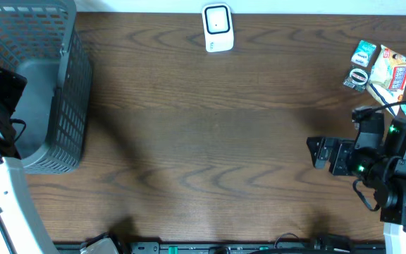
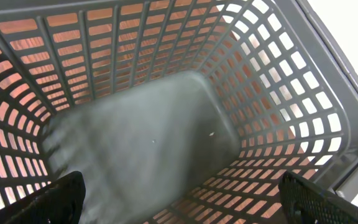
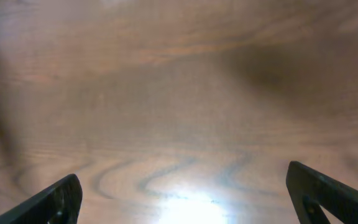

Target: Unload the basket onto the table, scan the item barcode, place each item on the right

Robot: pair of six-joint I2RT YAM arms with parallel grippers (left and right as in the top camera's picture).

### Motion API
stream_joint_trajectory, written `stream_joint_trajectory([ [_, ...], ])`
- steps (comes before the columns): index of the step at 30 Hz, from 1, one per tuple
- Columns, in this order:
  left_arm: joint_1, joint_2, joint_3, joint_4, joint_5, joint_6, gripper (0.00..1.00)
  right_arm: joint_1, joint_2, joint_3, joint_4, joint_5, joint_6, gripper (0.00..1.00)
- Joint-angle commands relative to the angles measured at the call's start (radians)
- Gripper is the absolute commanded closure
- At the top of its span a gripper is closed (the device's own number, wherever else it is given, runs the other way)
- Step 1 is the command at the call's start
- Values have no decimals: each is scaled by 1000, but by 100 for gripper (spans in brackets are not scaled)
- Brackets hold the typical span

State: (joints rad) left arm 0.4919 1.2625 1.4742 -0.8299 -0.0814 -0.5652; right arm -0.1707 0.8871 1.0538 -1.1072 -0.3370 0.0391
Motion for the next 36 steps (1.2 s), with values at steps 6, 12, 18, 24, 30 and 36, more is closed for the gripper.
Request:
stream_joint_trajectory([
  [6, 2, 5, 2, 0, -9, -2, 2, 5, -8, -13, 17, 5, 8, 1],
  [12, 2, 5, 2, 0, -9, -1, 2, 9, -77, -199, 246, 5, 1, 1],
  [18, 2, 5, 2, 0, -9, -2, 2, 9, -217, -462, 542, 0, -18, 1],
  [24, 2, 5, 3, 0, -9, -2, 2, 57, -397, -706, 821, -6, -53, 1],
  [30, 2, 5, 3, 0, -9, -2, 2, 115, -556, -839, 941, -6, -142, 1],
  [36, 2, 5, 2, 0, -9, -1, 2, 114, -708, -945, 1011, 10, -142, 1],
])
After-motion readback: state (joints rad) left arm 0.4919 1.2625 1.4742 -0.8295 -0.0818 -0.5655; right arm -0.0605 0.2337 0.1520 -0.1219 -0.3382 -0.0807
